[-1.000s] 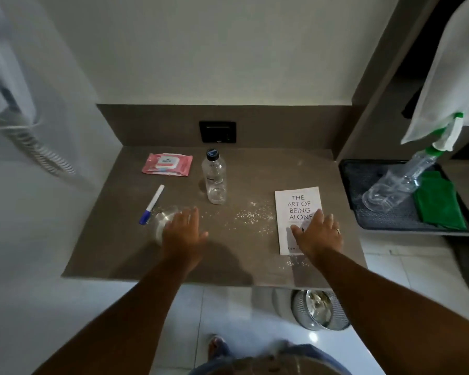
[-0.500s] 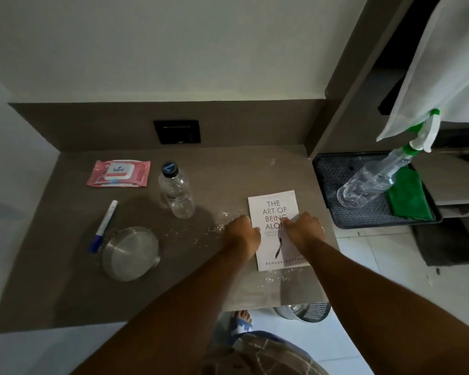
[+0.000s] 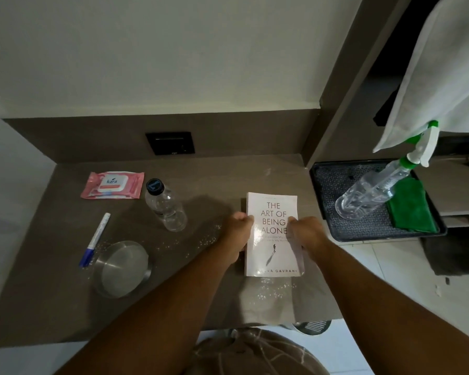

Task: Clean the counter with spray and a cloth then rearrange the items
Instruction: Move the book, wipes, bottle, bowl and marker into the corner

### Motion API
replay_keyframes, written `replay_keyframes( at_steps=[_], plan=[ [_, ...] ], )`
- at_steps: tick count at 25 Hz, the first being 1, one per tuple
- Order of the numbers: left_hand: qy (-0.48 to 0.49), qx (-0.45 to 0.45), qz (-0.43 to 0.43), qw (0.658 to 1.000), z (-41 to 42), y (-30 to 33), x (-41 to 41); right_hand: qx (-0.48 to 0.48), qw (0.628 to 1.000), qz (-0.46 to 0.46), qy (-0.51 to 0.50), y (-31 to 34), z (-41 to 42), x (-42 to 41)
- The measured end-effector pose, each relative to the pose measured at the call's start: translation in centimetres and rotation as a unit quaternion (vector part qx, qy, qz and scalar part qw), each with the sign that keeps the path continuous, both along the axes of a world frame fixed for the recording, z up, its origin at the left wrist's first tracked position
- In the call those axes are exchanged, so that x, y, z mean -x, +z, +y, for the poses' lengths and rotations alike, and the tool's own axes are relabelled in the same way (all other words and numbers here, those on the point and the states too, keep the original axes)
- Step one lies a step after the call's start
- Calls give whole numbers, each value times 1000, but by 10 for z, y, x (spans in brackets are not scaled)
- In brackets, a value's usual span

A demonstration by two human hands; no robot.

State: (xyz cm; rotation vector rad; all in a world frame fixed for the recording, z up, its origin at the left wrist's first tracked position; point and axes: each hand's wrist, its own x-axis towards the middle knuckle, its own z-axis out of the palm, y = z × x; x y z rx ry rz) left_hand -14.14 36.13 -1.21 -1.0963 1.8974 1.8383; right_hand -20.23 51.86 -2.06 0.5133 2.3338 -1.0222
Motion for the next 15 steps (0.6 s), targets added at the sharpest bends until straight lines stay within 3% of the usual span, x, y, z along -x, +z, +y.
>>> replay_keyframes(
  at_steps=[5, 9, 12, 15],
  plan=[
    [-14, 107, 73, 991, -33, 63, 18, 114, 992, 54, 0, 75, -42, 19],
    [86, 61, 226, 968, -120, 167, 26, 202, 966, 159, 15, 185, -129, 39],
    [139, 74, 261, 952, -155, 208, 29, 229, 954, 186, 51, 220, -157, 43],
    [192, 151, 267, 932, -205, 222, 14, 222, 936, 229, 147, 236, -189, 27]
  ],
)
